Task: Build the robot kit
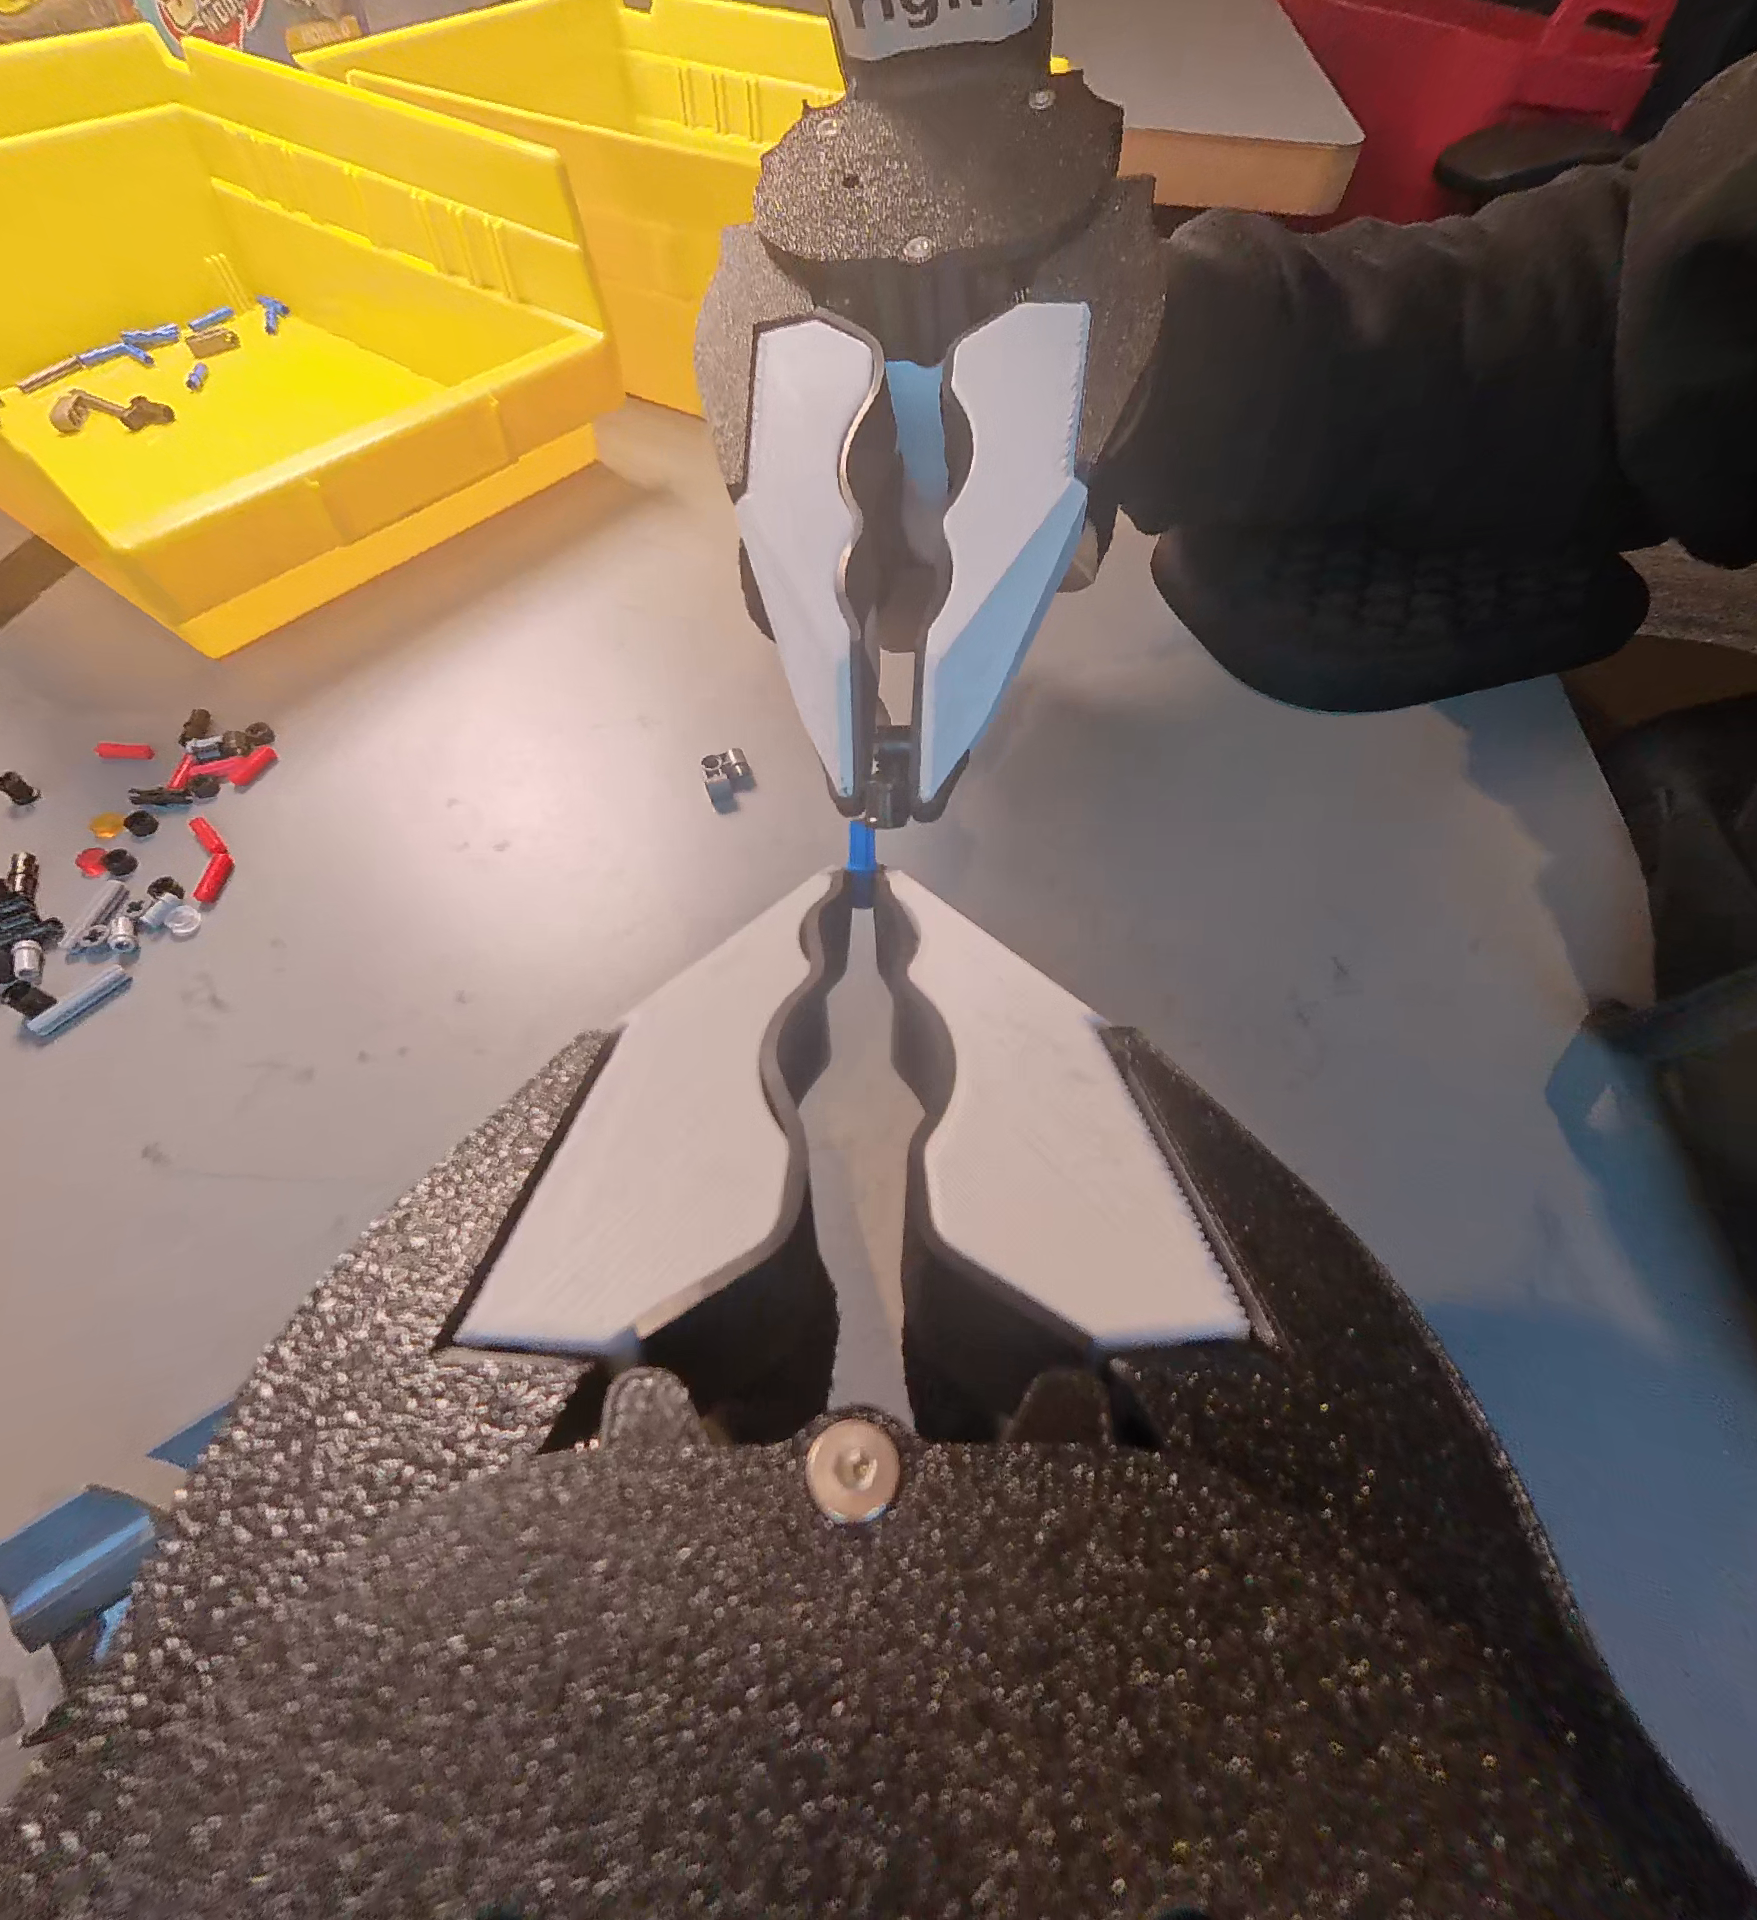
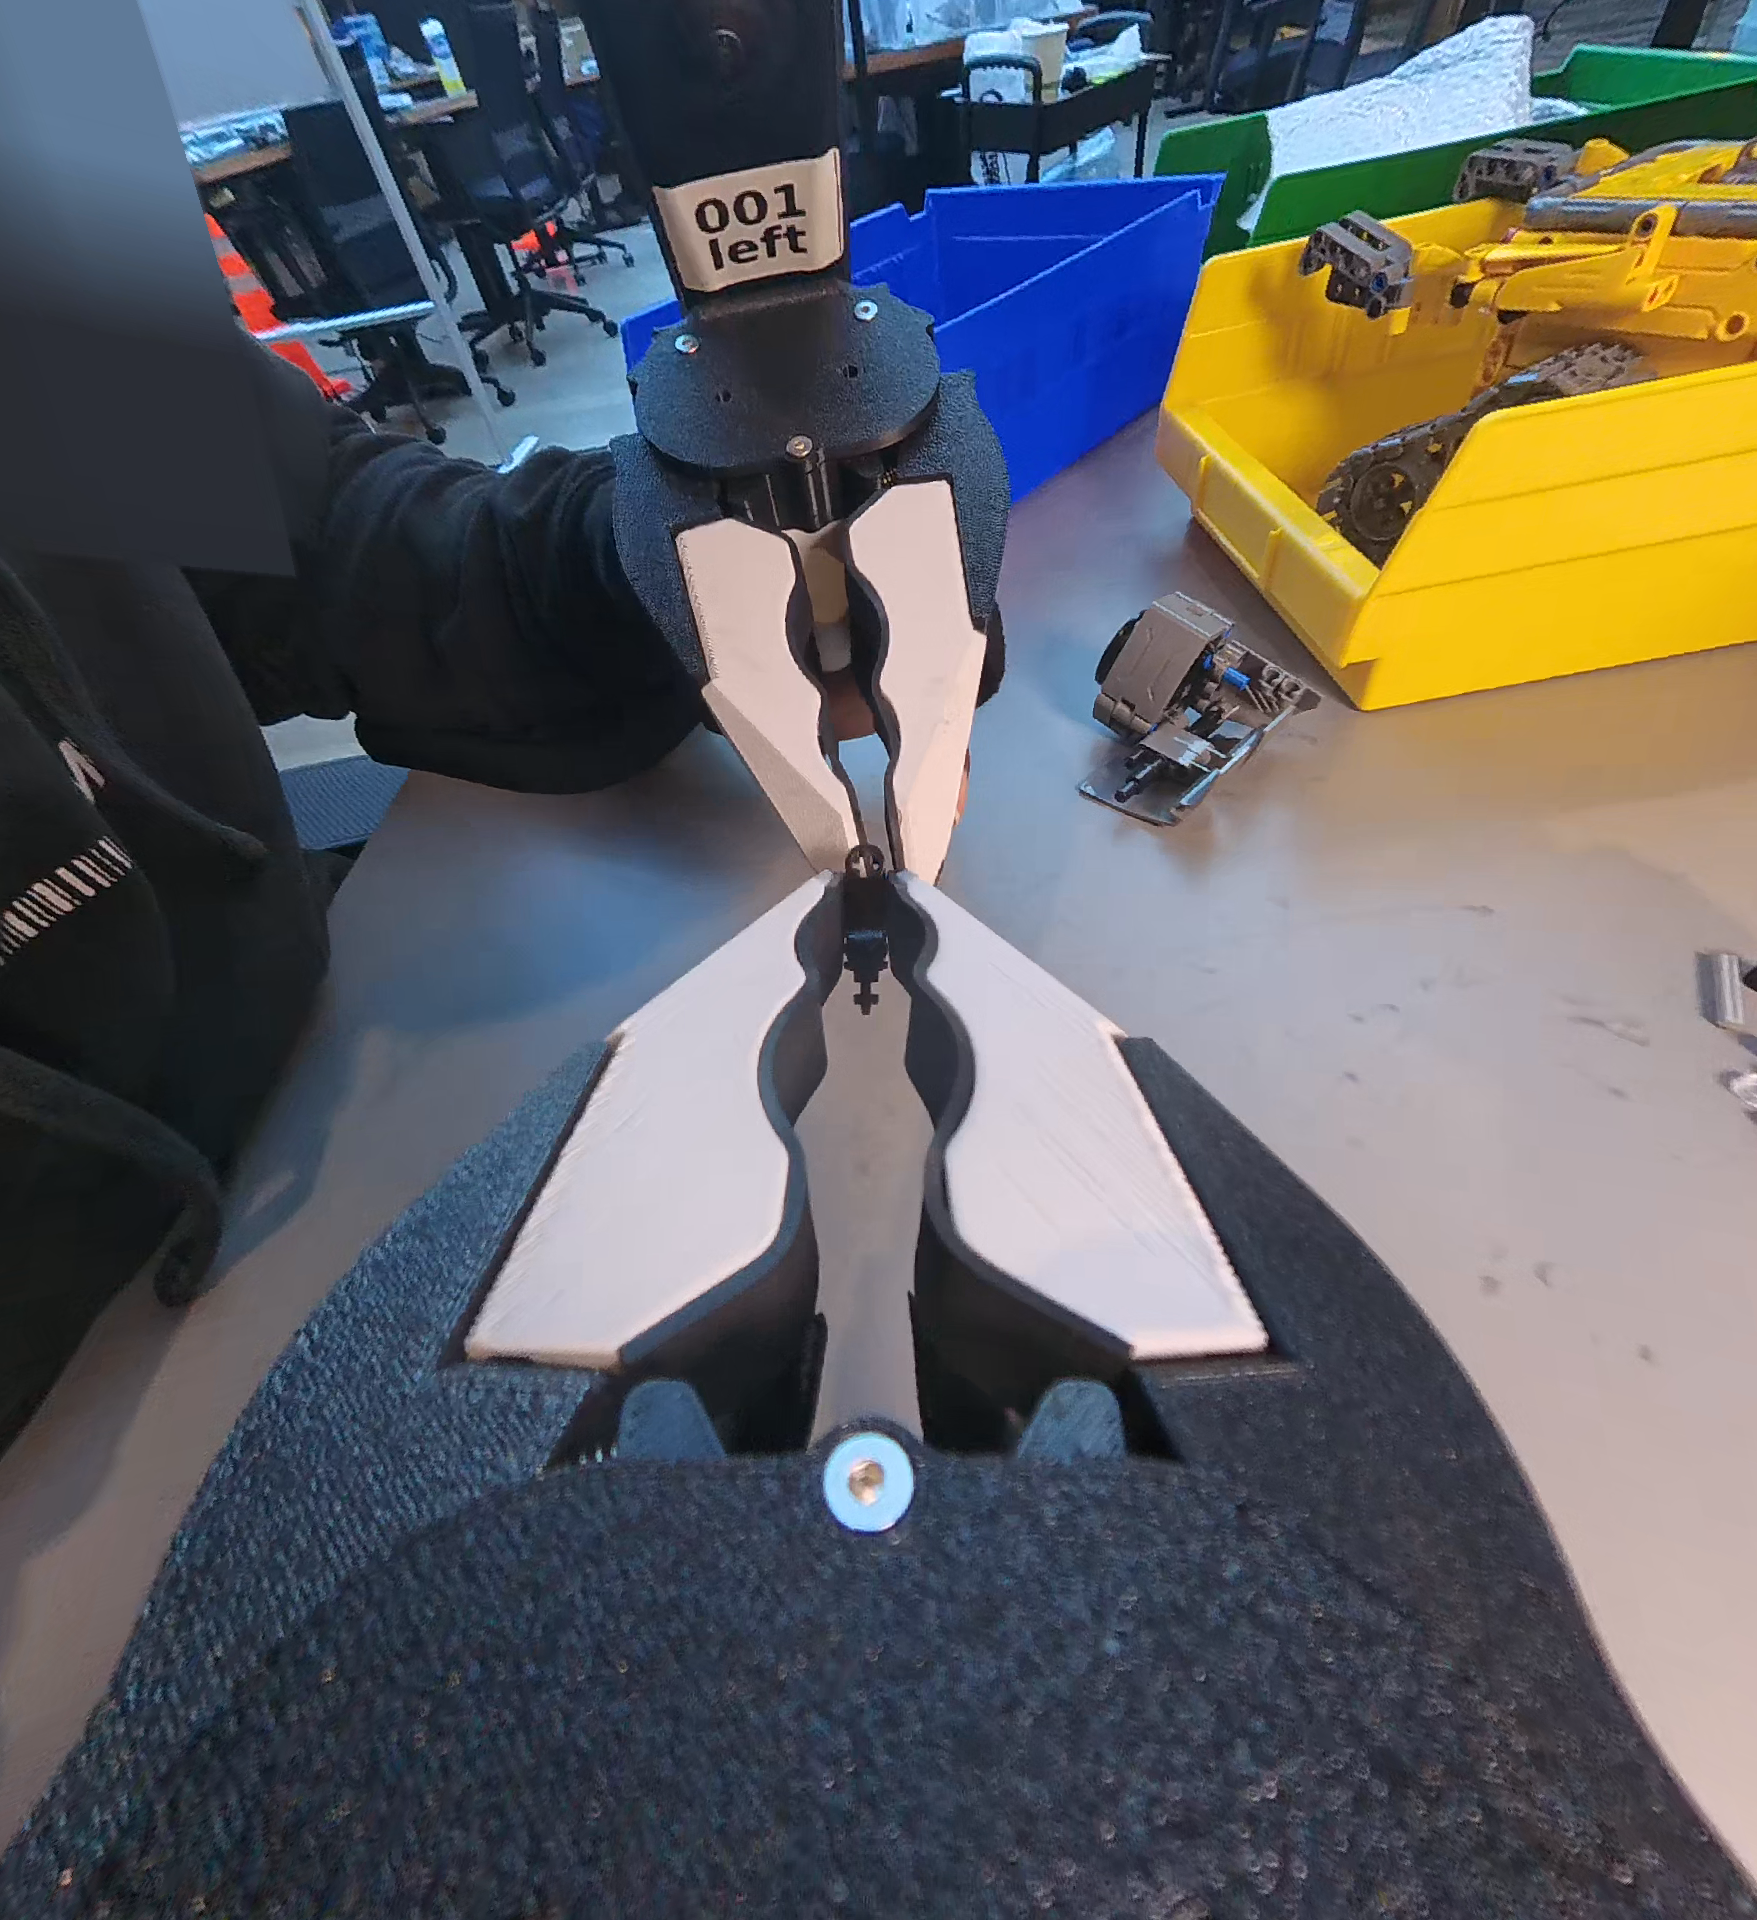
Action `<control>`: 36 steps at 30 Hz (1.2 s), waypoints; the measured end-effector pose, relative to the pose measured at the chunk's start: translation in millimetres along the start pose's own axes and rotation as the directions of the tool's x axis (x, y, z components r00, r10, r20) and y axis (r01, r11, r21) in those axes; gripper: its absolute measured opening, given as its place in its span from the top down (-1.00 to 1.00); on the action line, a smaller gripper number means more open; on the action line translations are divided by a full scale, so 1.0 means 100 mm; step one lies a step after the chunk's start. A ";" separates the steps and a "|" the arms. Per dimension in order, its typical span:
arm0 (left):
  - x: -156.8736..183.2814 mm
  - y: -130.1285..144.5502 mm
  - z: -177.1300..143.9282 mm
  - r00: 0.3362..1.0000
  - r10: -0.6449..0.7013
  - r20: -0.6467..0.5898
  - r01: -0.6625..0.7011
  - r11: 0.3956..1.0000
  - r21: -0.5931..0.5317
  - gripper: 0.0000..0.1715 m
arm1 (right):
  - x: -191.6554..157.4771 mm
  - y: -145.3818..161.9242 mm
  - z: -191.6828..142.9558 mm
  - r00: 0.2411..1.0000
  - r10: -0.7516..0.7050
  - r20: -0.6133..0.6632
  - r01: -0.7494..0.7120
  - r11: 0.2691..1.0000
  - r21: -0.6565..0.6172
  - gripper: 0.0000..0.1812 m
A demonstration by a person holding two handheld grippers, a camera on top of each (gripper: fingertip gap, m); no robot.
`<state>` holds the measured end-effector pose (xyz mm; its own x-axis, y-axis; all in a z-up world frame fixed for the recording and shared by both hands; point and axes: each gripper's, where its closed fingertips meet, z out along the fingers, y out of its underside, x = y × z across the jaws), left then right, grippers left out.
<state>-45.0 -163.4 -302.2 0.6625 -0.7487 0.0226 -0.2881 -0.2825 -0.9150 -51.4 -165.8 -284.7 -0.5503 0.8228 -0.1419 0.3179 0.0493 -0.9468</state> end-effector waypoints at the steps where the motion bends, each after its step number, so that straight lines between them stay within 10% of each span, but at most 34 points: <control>1: 0.00 -0.01 -0.01 1.000 0.002 0.002 -0.002 1.000 0.002 0.97 | 0.00 -0.01 0.00 1.000 0.002 0.001 -0.002 1.000 0.007 0.92; 12: 0.01 -0.08 -0.07 1.000 -0.017 0.000 0.017 1.000 0.017 0.96 | 0.02 -0.09 -0.01 0.995 0.090 0.039 -0.093 0.992 0.089 0.91; 19: 0.02 0.00 -0.02 0.999 -0.047 -0.017 0.046 0.999 -0.022 0.98 | 0.02 0.13 0.06 1.000 -0.017 -0.021 0.015 0.996 -0.084 0.92; 36: 0.09 0.37 -0.02 0.999 0.040 -0.001 -0.038 0.952 -0.303 0.96 | -0.04 0.34 0.22 0.999 -0.033 0.036 0.038 0.986 -0.162 0.92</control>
<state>-51.7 -181.7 -335.2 0.6495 -0.7602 -0.0131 -0.5090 -0.4220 -0.7502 -55.3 -180.1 -323.1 -0.5877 0.8000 -0.1207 0.4177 0.1723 -0.8921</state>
